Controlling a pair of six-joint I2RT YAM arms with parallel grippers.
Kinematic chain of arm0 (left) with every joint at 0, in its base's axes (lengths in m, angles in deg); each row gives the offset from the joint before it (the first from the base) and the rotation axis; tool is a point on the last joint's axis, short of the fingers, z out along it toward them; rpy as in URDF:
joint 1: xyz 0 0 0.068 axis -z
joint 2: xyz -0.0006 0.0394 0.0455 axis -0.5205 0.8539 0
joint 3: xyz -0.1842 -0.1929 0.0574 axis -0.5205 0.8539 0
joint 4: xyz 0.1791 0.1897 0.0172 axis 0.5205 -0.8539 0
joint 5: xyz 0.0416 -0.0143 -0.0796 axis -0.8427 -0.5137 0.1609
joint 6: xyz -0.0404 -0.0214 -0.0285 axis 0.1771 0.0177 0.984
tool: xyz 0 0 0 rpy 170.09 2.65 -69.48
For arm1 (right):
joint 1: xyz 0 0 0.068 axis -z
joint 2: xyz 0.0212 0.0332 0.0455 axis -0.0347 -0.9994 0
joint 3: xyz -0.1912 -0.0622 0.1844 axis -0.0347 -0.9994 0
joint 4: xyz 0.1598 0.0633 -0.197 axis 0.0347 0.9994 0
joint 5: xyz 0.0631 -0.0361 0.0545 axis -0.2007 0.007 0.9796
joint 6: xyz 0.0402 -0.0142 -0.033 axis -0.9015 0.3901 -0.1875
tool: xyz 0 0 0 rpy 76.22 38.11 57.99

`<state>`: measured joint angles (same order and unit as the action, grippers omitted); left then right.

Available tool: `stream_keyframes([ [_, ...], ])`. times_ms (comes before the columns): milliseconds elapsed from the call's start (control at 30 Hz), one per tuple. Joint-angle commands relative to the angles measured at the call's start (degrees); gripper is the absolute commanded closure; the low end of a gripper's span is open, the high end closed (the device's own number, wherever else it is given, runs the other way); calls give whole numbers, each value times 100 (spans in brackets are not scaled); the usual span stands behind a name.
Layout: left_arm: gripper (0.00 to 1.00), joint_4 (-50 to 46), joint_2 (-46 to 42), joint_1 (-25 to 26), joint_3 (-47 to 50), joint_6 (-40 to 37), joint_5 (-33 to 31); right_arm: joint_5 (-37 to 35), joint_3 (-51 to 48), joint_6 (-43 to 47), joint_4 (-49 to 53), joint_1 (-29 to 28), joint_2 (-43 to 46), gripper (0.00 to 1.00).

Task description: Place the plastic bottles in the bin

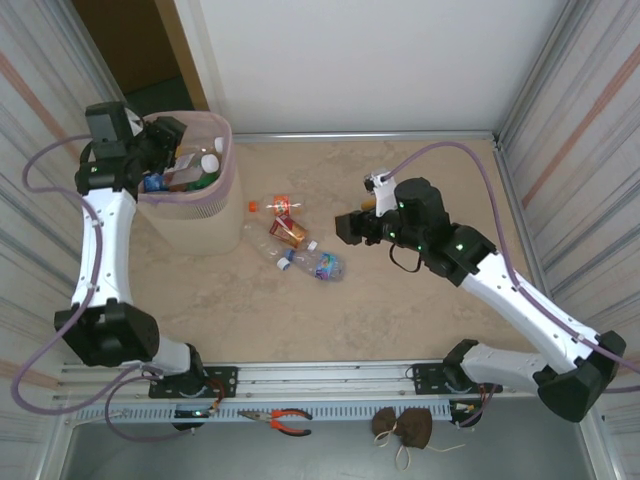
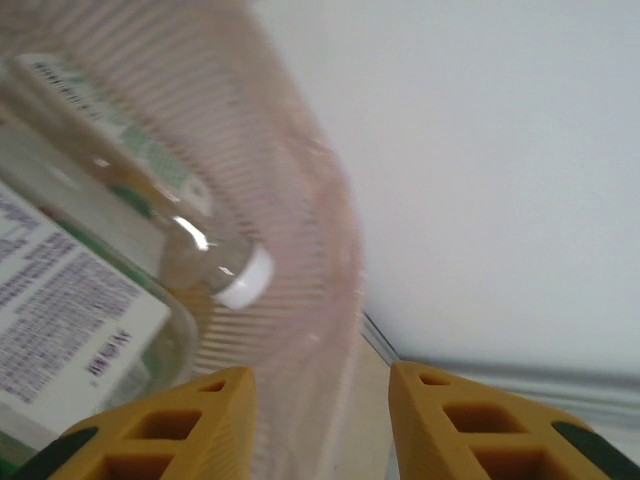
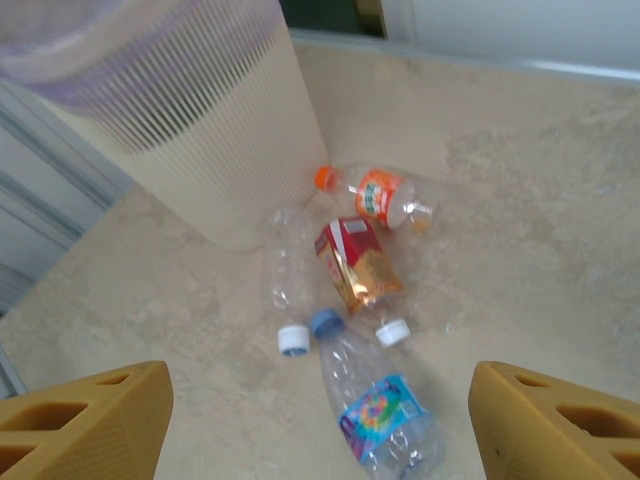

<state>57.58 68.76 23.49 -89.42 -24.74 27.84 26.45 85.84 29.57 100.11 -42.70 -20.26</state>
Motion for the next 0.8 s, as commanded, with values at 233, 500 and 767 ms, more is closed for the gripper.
stream_keyframes([
  [233,58,520,-1366,40,813,-1249,761,540,221,2106,1019,95,-1032,26],
  [500,55,646,-1985,41,1562,-1431,1030,204,277,3897,1221,-34,-2229,24],
  [767,50,925,-2279,32,1995,-1352,1261,-42,647,4491,1070,-256,-3433,19],
])
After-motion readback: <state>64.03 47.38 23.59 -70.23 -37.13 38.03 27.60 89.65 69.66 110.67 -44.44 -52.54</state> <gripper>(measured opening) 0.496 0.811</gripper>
